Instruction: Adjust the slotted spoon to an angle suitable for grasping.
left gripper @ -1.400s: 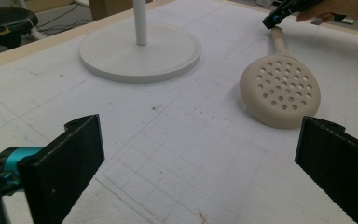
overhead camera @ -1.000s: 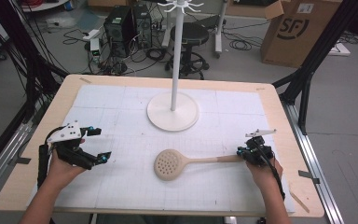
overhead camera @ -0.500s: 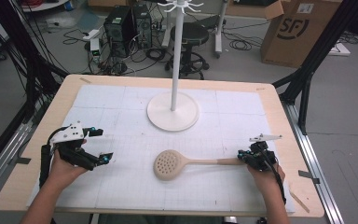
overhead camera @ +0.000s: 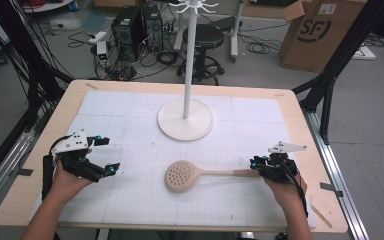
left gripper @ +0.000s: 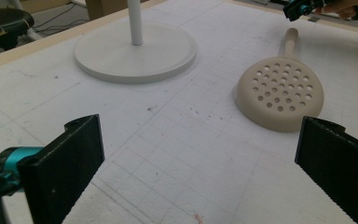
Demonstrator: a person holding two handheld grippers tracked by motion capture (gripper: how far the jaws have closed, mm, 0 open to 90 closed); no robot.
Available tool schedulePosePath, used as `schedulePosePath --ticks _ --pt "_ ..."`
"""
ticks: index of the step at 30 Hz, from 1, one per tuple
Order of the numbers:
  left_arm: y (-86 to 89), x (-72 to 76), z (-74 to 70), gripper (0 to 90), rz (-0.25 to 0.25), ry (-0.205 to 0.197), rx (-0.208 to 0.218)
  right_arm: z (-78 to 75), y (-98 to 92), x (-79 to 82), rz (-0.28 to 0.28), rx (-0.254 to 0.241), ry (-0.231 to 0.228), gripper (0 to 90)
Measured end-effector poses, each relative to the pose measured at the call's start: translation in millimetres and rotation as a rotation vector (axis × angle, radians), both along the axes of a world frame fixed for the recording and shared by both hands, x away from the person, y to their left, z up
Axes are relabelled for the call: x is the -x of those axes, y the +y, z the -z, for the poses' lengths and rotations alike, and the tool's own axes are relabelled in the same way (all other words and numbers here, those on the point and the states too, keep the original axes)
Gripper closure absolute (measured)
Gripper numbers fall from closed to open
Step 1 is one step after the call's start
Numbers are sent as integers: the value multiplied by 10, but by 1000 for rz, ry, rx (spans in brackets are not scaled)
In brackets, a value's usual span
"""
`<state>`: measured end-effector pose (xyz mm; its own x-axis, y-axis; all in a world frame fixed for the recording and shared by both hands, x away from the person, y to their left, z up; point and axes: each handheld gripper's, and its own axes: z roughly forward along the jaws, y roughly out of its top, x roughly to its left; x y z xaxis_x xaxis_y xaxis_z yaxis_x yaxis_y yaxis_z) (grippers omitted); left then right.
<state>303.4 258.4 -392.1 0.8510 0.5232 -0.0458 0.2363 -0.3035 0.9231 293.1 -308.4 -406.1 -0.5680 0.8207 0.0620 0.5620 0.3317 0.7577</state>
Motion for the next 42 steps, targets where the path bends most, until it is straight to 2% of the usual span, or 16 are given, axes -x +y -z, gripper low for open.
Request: schedulePosePath --ticks 4,7,12,25,37,42 --pt "12 4 -8 18 -5 -2 2 -69 -4 39 -10 -31 -44 649" --pt "19 13 -15 18 -2 -2 5 -109 -14 65 -16 -64 -59 611" --pt "25 8 -20 18 -2 -6 8 -143 5 76 -29 -61 -87 537" --pt "35 -2 -29 18 -4 -9 21 -164 63 88 -105 -51 -145 376" --pt "33 1 -35 18 0 -11 20 -174 107 88 -151 -34 -163 339" --pt "41 3 -37 18 -2 -9 22 -166 116 86 -153 -30 -151 333"
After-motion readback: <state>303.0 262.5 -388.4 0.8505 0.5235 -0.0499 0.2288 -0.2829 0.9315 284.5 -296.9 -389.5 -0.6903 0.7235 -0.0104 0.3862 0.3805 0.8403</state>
